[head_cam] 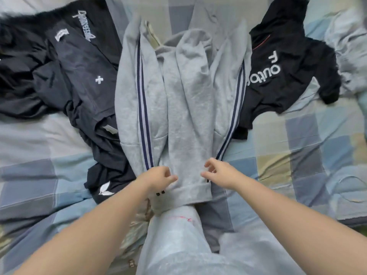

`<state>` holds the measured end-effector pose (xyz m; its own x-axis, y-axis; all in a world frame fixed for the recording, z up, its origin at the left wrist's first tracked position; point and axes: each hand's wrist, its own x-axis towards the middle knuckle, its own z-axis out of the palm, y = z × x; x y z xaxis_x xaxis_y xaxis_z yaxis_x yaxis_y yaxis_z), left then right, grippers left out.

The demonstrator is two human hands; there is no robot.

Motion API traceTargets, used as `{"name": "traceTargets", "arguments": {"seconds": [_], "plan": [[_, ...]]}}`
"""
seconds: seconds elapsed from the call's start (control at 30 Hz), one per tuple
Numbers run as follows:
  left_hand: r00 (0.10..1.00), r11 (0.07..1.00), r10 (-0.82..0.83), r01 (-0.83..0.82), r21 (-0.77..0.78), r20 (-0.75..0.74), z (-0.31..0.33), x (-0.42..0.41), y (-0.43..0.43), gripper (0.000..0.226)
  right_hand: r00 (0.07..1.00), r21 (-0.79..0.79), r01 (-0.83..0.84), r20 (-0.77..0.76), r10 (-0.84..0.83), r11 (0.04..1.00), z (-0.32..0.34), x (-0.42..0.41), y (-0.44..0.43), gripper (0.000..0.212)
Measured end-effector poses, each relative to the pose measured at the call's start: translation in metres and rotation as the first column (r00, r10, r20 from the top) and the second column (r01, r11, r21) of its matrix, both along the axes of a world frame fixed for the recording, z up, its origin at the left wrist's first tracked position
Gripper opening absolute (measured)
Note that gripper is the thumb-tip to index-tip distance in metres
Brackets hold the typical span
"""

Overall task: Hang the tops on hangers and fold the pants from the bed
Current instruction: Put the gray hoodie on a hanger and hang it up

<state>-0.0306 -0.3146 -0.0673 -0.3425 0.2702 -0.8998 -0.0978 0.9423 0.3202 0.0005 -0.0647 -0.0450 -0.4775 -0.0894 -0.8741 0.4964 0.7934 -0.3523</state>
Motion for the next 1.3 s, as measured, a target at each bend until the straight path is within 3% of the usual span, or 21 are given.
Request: {"name": "traceTargets", "arguments": {"seconds": [0.07,0.17,0.3,0.37,0.43,0.5,0.57,0.77,0.9,1.03,1.17,1.3], "plan": [[0.976,0.999,0.027,-0.021,0.028,-0.216,-0.017,-0.052,0.011,0.027,0.995,0.042,0.034,-0.098,-0.03,0.999,-0.018,-0.038,0.006,0.048],[0.799,0.998,0.038,0.003,0.068,-0.6,-0.039,-0.141,0.031,0.031,0.933,0.107,0.084,-0.357,-0.041,0.991,-0.043,-0.11,0.016,0.054],[0.618,0.992,0.11,-0.023,0.123,-0.779,-0.065,-0.259,0.06,0.05,0.818,0.223,0.087,-0.572,0.059,0.971,-0.067,-0.21,0.019,0.064],[0.611,0.984,0.171,-0.073,0.16,-0.773,-0.083,-0.311,0.068,0.062,0.741,0.307,0.071,-0.653,0.156,0.949,-0.078,-0.256,0.017,0.066],[0.695,0.948,0.316,-0.21,0.237,-0.646,-0.109,-0.346,0.065,0.074,0.669,0.363,0.069,-0.708,0.227,0.929,-0.088,-0.298,0.013,0.065],[0.779,0.932,0.361,-0.317,0.176,-0.512,-0.139,-0.355,0.054,0.086,0.647,0.383,0.07,-0.721,0.25,0.921,-0.101,-0.331,0.005,0.063],[0.801,0.94,0.317,-0.336,0.058,-0.508,-0.167,-0.349,0.044,0.087,0.684,0.372,0.045,-0.688,0.243,0.927,-0.118,-0.356,-0.006,0.065],[0.785,0.89,0.4,-0.455,-0.002,-0.472,-0.179,-0.385,0.044,0.079,0.839,0.411,-0.053,-0.475,0.264,0.91,-0.156,-0.414,-0.018,0.091],[0.816,0.883,0.408,-0.466,-0.049,-0.409,-0.183,-0.406,0.043,0.086,0.784,0.545,-0.213,-0.401,0.475,0.811,-0.179,-0.428,-0.027,0.096],[0.82,0.876,0.422,-0.479,-0.059,-0.388,-0.186,-0.414,0.043,0.092,0.773,0.547,-0.131,-0.466,0.431,0.827,-0.186,-0.437,-0.027,0.089],[0.825,0.881,0.41,-0.469,-0.066,-0.389,-0.189,-0.415,0.042,0.088,0.783,0.498,-0.102,-0.494,0.378,0.861,-0.188,-0.443,-0.028,0.067],[0.825,0.877,0.396,-0.47,-0.102,-0.403,-0.189,-0.417,0.045,0.093,0.79,0.515,-0.117,-0.47,0.394,0.849,-0.19,-0.443,-0.03,0.067]]}}
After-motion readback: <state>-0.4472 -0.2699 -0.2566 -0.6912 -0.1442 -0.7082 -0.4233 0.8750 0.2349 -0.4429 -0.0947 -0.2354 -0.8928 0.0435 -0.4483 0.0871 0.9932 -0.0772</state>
